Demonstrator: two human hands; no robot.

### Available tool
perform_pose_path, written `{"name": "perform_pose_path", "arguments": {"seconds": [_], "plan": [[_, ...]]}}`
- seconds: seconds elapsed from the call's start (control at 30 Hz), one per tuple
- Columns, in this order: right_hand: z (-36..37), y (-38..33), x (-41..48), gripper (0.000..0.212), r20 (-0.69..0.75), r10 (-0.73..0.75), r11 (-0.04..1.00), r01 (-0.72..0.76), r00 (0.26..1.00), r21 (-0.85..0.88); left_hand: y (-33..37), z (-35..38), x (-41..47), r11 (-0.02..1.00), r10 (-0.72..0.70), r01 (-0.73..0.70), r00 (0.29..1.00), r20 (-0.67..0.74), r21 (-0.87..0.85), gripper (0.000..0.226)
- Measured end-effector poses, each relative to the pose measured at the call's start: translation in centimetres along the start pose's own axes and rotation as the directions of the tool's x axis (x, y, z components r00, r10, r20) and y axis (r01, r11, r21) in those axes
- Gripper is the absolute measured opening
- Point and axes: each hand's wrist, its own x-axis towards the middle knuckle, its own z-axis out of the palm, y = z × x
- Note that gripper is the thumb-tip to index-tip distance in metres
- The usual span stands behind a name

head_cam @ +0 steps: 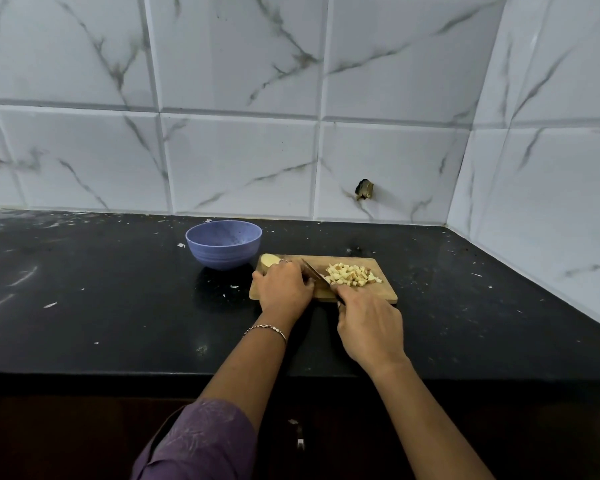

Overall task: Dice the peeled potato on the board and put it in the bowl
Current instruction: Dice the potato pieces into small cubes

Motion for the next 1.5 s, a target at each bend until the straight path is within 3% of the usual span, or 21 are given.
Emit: {"name": "perform_pose_path", "arguments": {"seconds": [0.17,0.47,0.77,0.87,1.1,1.4,1.5], "plan": [[-0.5,-0.1,-0.4,0.04,-0.041,0.014,0.999,-0.012,0.999,0.049,-0.3,0.0,-0.1,0.997,-0.06,0.059,0.998,-0.013,-0.056,0.018],[-1.3,-0.4,-0.9,0.032,0.017,-0.045,0.992,0.043,0.999,0.116,-0.5,-0.9,-1.1,0.956,-0.192,0.158,0.974,-0.119,-0.248,0.018],[-0.4,0.0,-0.1,0.037,-0.031,0.008,0.999,-0.009,0.999,-0.046,-0.3,-0.7,-1.1,0.983,-0.023,0.013,0.998,-0.053,-0.183,0.031],[-0.5,0.0,0.1,0.036,-0.075,0.006,0.997,-0.011,0.997,-0.072,0.1,-0.8,-1.2,0.989,0.095,-0.096,0.995,-0.012,-0.114,0.041],[-0.4,0.0,0.0,0.031,-0.112,0.008,0.998,-0.015,0.994,-0.068,0.7,-0.1,-1.2,0.942,0.336,-0.335,0.942,0.02,-0.01,0.038],[-0.3,0.1,0.3,0.032,-0.079,-0.01,0.996,0.003,0.997,-0.084,1.0,0.7,-0.3,0.935,0.347,-0.353,0.932,0.108,0.041,0.044],[-0.5,0.1,0.3,0.028,-0.06,-0.011,0.997,0.007,0.998,-0.076,1.1,0.5,-0.2,0.959,0.285,-0.284,0.956,0.072,-0.017,0.053]]}}
